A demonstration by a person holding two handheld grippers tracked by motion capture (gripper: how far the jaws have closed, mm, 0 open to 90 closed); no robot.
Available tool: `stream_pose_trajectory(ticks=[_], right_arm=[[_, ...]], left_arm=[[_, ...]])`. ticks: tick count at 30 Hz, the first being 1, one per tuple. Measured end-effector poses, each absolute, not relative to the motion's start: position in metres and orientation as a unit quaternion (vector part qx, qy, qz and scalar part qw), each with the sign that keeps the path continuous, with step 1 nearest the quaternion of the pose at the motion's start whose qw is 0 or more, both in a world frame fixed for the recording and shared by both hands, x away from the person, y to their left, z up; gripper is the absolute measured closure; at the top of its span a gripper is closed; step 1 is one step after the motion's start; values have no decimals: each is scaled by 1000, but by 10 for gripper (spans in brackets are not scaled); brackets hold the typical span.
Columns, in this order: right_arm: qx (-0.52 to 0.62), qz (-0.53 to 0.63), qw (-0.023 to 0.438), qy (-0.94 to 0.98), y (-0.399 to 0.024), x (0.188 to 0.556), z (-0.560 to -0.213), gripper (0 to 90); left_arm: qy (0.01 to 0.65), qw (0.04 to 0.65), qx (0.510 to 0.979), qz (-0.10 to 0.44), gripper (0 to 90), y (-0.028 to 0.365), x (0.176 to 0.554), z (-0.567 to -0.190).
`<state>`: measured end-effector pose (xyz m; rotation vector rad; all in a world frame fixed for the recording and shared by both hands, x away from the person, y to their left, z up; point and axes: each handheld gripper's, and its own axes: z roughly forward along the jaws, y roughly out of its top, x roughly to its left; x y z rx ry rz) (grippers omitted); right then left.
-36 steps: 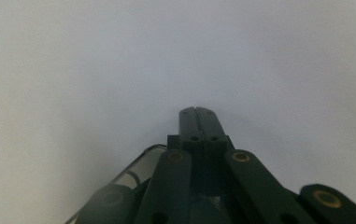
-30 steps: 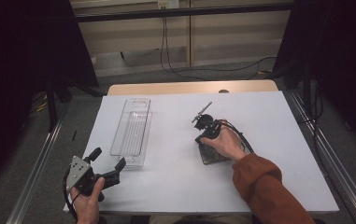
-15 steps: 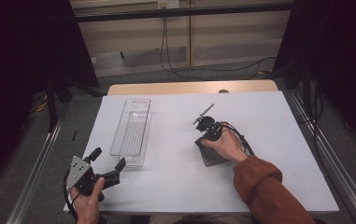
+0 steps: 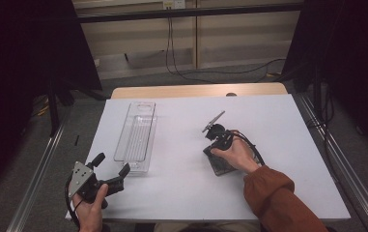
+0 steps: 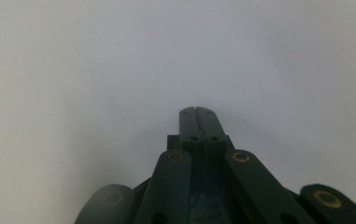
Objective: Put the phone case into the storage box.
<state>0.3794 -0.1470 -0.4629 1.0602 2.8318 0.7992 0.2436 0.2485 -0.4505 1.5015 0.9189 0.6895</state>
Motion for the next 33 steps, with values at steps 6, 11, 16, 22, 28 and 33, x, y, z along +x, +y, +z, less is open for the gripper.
stream_pose_trajectory(ticks=[6,11,16,22,28,33], right_arm=[[337,257,5,906,-149,371,-463,900],[334,259,4,906,-150,365,-463,900],[327,256,4,910,-152,357,-462,900],[325,258,1,910,-156,349,-462,900],[321,255,-5,912,-159,342,-462,900],[313,253,-4,915,-161,338,-462,900]], left_arm=[[395,582,645,299,24,249,244,-450],[395,583,644,299,24,249,243,-450],[394,584,645,297,24,249,243,-450],[393,584,645,297,24,249,243,-450],[394,583,646,297,24,249,243,-450],[395,583,645,296,24,249,243,-451]])
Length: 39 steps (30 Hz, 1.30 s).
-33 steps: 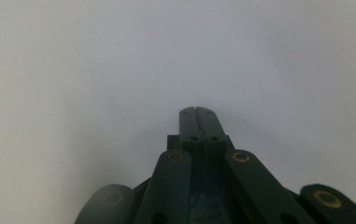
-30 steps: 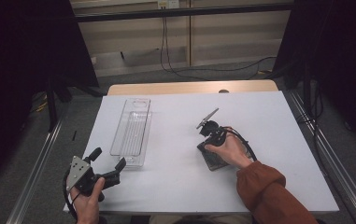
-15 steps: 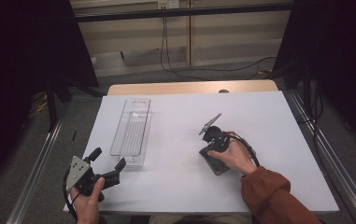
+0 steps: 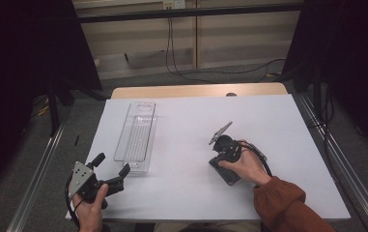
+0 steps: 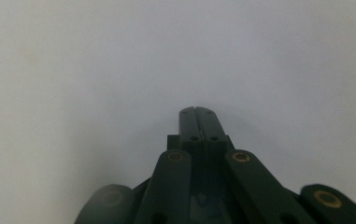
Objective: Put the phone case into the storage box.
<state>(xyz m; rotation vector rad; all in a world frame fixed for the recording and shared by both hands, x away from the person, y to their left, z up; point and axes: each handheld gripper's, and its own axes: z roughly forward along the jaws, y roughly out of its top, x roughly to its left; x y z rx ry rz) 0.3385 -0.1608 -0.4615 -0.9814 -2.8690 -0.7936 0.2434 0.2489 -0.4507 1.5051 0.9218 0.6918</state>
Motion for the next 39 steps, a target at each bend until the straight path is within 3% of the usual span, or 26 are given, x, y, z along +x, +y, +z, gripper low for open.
stream_pose_trajectory(ticks=[39], right_arm=[[-320,-268,31,-908,-206,297,-462,900]], left_arm=[[394,582,646,298,24,249,243,-451]])
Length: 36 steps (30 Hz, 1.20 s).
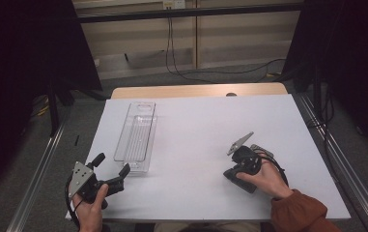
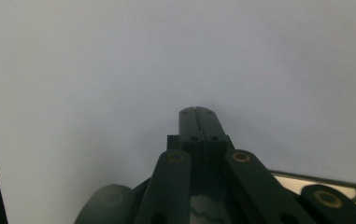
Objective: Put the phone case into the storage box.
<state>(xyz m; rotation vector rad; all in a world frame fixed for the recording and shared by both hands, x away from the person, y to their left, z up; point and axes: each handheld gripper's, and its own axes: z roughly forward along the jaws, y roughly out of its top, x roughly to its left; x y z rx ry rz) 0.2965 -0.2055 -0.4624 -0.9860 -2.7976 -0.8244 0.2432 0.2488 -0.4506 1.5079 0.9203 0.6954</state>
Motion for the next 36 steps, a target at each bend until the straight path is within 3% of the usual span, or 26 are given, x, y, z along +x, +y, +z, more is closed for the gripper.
stream_pose_trajectory(ticks=[36], right_arm=[[-349,-267,24,-898,-254,259,-461,900]], left_arm=[[396,579,646,300,24,248,243,-451]])
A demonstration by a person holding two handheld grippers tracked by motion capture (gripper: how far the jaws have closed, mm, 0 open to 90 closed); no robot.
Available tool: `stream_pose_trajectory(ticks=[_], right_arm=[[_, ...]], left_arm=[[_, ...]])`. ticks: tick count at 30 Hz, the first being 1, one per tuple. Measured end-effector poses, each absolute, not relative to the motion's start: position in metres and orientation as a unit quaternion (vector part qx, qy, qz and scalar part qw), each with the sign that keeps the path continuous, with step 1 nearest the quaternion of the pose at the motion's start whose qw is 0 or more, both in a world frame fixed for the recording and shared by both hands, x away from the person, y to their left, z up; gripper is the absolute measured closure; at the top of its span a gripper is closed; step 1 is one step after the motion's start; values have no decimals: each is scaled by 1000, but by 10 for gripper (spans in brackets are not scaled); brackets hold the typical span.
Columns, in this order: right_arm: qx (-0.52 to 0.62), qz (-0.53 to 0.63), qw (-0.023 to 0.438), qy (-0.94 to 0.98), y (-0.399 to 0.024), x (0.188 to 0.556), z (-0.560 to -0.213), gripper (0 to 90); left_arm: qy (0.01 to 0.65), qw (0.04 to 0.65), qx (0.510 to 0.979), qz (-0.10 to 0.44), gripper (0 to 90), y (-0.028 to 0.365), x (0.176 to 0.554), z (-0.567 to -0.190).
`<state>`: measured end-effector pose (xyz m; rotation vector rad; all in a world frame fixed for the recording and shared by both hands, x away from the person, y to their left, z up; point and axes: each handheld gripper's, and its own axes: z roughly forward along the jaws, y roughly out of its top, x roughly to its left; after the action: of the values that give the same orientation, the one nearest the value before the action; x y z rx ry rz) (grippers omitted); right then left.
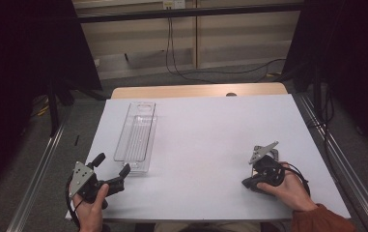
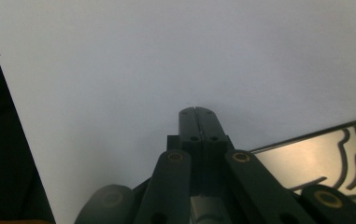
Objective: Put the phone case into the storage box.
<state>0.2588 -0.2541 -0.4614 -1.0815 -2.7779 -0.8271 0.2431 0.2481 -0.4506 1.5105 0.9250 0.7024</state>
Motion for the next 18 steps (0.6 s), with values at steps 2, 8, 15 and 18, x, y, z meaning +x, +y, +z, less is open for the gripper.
stream_pose_trajectory(ticks=[2,8,15,18], right_arm=[[-352,-268,24,-896,-257,258,-461,900],[-357,-270,25,-894,-264,258,-462,900],[-370,-268,14,-889,-271,257,-461,900],[-372,-269,14,-888,-274,257,-462,900]], left_arm=[[396,579,646,300,24,248,243,-451],[396,579,646,300,24,248,243,-451],[394,579,648,299,24,248,243,-451],[394,579,648,299,24,248,243,-451]])
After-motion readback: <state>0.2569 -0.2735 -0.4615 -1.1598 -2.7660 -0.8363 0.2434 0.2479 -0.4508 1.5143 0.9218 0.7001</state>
